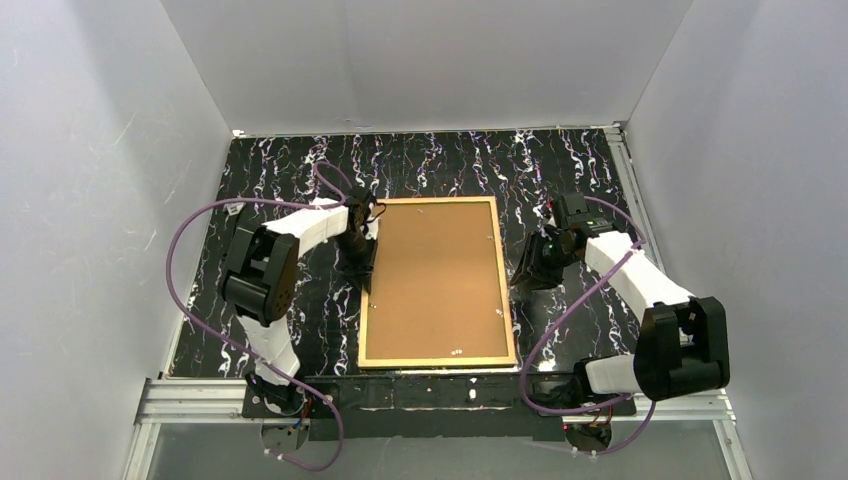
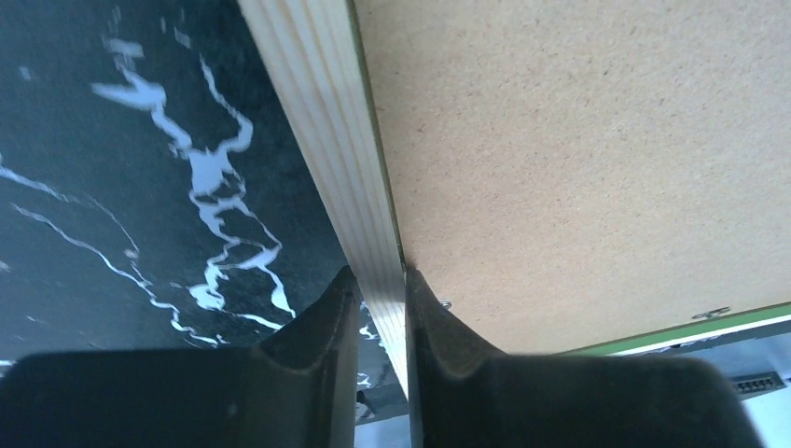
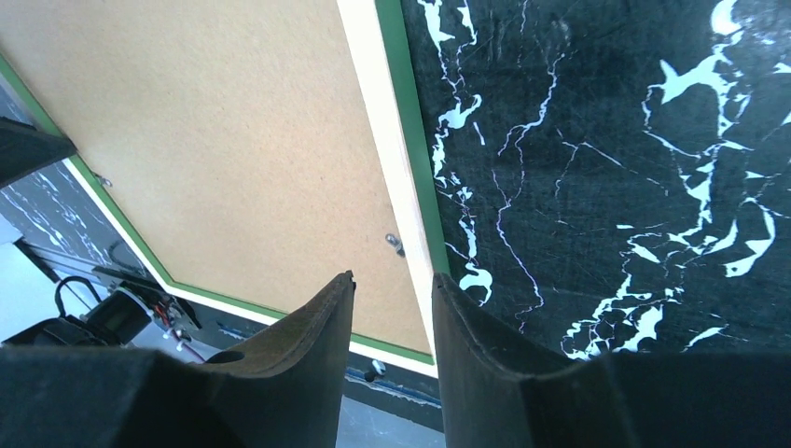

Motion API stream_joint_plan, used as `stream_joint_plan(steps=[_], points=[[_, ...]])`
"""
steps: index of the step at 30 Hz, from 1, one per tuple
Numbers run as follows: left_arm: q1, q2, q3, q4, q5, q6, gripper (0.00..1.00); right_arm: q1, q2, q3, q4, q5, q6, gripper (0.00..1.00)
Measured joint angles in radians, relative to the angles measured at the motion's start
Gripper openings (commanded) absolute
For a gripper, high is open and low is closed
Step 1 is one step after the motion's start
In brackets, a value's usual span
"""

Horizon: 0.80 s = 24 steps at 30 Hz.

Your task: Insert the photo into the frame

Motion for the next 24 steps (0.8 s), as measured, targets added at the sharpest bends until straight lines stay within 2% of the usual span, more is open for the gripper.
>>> stream_joint_plan(steps=[10,14,17,19,21,23,24], points=[[-0.009,0.154,0.206,-0.109,0.059,0.239,0.09,-0.059,-0.026,0.032,-0.051,0.014,-0.04,0.45],[-0.022,0.182,0.268,-0.123,0.061,0.346,0.15,-0.07,-0.026,0.062,-0.079,0.04,-0.06,0.46],[-0.051,0.199,0.32,-0.132,0.06,0.432,0.26,-0.073,-0.026,0.085,-0.095,0.062,-0.072,0.48],[-0.08,0.216,0.37,-0.15,0.054,0.491,0.43,-0.075,-0.026,0.094,-0.098,0.075,-0.079,0.48],[-0.118,0.232,0.417,-0.172,0.048,0.541,0.56,-0.077,-0.025,0.097,-0.103,0.09,-0.088,0.51],[-0.154,0.235,0.443,-0.185,0.037,0.56,0.68,-0.079,-0.025,0.097,-0.113,0.106,-0.093,0.6],[-0.172,0.234,0.451,-0.186,0.022,0.559,0.7,-0.08,-0.025,0.097,-0.115,0.113,-0.095,0.64]])
